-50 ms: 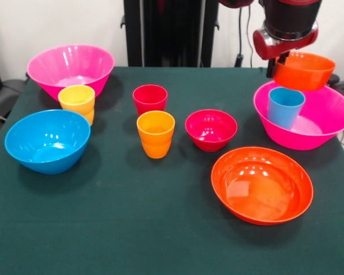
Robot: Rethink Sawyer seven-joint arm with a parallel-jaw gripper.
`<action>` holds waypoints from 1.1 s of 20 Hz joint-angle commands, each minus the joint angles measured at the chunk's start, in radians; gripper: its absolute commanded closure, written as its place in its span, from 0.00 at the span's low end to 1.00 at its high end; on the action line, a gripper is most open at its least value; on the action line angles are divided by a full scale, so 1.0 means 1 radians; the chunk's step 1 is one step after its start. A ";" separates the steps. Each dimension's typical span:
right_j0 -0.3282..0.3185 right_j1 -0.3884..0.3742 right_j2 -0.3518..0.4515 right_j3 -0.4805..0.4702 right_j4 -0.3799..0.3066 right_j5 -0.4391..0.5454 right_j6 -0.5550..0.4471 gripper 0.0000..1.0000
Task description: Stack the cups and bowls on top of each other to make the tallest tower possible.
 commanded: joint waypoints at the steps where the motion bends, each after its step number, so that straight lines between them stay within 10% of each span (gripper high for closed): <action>1: 0.027 0.042 0.001 -0.133 -0.062 0.118 -0.307 1.00; 22: -0.021 0.022 0.005 -0.072 -0.099 0.116 -0.373 1.00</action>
